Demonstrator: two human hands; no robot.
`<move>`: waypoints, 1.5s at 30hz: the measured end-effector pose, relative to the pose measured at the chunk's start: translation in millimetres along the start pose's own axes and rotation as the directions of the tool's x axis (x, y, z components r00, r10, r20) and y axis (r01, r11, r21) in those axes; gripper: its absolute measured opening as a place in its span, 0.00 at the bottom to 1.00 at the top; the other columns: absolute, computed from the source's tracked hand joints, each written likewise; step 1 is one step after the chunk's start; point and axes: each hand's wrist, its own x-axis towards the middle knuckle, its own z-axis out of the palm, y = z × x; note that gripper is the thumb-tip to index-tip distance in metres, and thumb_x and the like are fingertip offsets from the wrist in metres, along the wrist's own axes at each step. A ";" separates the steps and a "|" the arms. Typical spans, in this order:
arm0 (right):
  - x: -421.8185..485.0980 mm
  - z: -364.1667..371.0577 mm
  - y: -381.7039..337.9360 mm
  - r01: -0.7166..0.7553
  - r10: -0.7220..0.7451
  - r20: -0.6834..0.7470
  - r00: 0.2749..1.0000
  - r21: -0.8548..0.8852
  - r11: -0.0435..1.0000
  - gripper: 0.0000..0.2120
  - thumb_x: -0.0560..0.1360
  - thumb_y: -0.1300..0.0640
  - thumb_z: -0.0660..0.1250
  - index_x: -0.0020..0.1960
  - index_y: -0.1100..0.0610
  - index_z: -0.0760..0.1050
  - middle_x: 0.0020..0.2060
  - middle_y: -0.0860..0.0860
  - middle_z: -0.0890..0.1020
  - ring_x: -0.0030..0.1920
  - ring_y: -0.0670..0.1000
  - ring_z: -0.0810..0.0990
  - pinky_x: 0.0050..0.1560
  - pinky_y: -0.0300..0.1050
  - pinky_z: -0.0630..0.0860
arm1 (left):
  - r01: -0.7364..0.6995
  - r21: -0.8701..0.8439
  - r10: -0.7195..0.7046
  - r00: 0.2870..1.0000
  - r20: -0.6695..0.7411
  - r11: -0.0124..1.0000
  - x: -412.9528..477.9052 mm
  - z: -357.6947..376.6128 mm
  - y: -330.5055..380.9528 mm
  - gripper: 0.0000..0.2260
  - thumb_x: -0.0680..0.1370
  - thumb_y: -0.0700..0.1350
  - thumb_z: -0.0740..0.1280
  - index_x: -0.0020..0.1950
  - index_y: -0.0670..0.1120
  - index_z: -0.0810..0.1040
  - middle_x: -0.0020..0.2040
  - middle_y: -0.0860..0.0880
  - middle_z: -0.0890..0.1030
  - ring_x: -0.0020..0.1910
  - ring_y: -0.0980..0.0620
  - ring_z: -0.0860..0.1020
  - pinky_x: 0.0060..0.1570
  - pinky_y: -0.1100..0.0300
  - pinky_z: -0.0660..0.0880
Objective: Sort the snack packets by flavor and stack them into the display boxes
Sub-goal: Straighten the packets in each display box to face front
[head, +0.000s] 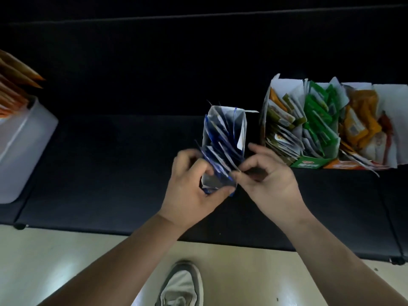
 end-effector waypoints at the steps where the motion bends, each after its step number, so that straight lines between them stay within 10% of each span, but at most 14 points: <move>1: 3.8 0.2 -2.9 -0.044 0.043 0.024 0.999 0.044 0.998 0.15 0.69 0.57 0.80 0.46 0.49 0.75 0.71 0.46 0.75 0.66 0.41 0.79 0.63 0.49 0.80 | 0.011 -0.067 -0.009 1.000 0.022 0.998 3.7 0.6 -2.5 0.21 0.66 0.53 0.85 0.45 0.44 0.78 0.67 0.46 0.72 0.68 0.46 0.75 0.62 0.53 0.77; 4: 14.4 -7.1 -8.1 -0.142 0.114 0.155 0.981 0.185 0.972 0.32 0.70 0.62 0.80 0.63 0.39 0.69 0.73 0.32 0.70 0.66 0.36 0.77 0.66 0.42 0.78 | -0.026 -0.211 0.046 0.995 0.089 0.977 14.1 3.3 -6.8 0.20 0.66 0.47 0.85 0.43 0.43 0.76 0.74 0.46 0.71 0.77 0.46 0.69 0.71 0.51 0.73; 7: 22.6 -11.0 -10.1 -0.171 0.124 0.325 0.937 0.117 0.978 0.49 0.74 0.62 0.78 0.78 0.28 0.53 0.65 0.21 0.71 0.64 0.28 0.73 0.62 0.31 0.73 | 0.029 -0.226 -0.004 0.994 0.112 0.974 24.7 1.8 -4.4 0.20 0.67 0.49 0.84 0.41 0.45 0.74 0.64 0.52 0.78 0.62 0.53 0.80 0.53 0.48 0.81; 10: 28.5 -3.4 -17.0 -0.112 0.081 0.294 0.952 0.089 0.990 0.38 0.75 0.60 0.77 0.75 0.32 0.66 0.63 0.28 0.78 0.65 0.28 0.73 0.63 0.30 0.72 | 0.125 -0.192 -0.109 0.990 0.093 0.973 30.0 -4.6 -4.9 0.19 0.69 0.51 0.83 0.45 0.47 0.75 0.51 0.54 0.80 0.43 0.52 0.81 0.38 0.51 0.80; 15: 29.7 4.1 -24.1 -0.096 0.092 0.113 0.989 0.023 0.995 0.22 0.69 0.49 0.82 0.55 0.33 0.76 0.45 0.31 0.83 0.57 0.33 0.81 0.50 0.31 0.79 | 0.245 -0.217 -0.214 0.964 0.155 0.945 31.7 -14.9 -5.6 0.16 0.75 0.55 0.77 0.52 0.51 0.73 0.46 0.51 0.83 0.42 0.51 0.85 0.36 0.47 0.82; 23: 30.1 -4.6 -15.7 -0.122 0.118 0.192 0.974 0.010 0.992 0.55 0.70 0.55 0.82 0.82 0.33 0.49 0.73 0.34 0.72 0.72 0.39 0.73 0.74 0.53 0.72 | 0.273 -0.275 -0.233 0.958 0.169 0.922 28.5 -10.5 -0.4 0.15 0.79 0.53 0.73 0.61 0.52 0.73 0.48 0.52 0.84 0.40 0.50 0.85 0.39 0.46 0.84; 27: 34.3 -5.1 -14.6 -0.133 0.129 0.217 0.968 0.006 0.991 0.52 0.71 0.56 0.81 0.81 0.33 0.52 0.68 0.29 0.74 0.69 0.38 0.75 0.73 0.50 0.73 | 0.354 -0.290 -0.301 0.930 0.212 0.889 43.0 -17.5 1.0 0.35 0.74 0.53 0.78 0.78 0.54 0.66 0.43 0.51 0.85 0.40 0.52 0.86 0.44 0.53 0.84; 32: 30.7 -11.6 -12.0 -0.148 0.129 0.291 0.948 0.044 0.988 0.46 0.76 0.66 0.74 0.80 0.32 0.58 0.61 0.24 0.74 0.63 0.30 0.76 0.57 0.27 0.76 | 0.310 -0.225 -0.257 0.937 0.236 0.924 59.8 -26.7 -0.4 0.33 0.73 0.54 0.79 0.75 0.61 0.71 0.61 0.60 0.79 0.59 0.62 0.80 0.56 0.64 0.80; 39: 29.2 0.6 -3.5 -0.114 0.087 0.174 0.981 0.155 0.981 0.34 0.80 0.67 0.70 0.76 0.37 0.66 0.64 0.36 0.81 0.68 0.36 0.76 0.70 0.41 0.73 | 0.405 -0.354 -0.254 0.880 0.402 0.843 55.3 -33.0 -2.5 0.35 0.73 0.39 0.80 0.77 0.54 0.71 0.64 0.55 0.83 0.63 0.59 0.81 0.65 0.62 0.77; 45: 33.9 10.9 -8.8 -0.081 0.078 0.032 0.996 0.124 0.989 0.23 0.80 0.62 0.71 0.69 0.42 0.73 0.57 0.43 0.85 0.60 0.38 0.82 0.64 0.47 0.80 | 0.437 -0.458 -0.371 0.899 0.231 0.774 53.2 -16.2 11.6 0.25 0.73 0.38 0.80 0.69 0.47 0.78 0.53 0.51 0.88 0.53 0.56 0.86 0.55 0.56 0.83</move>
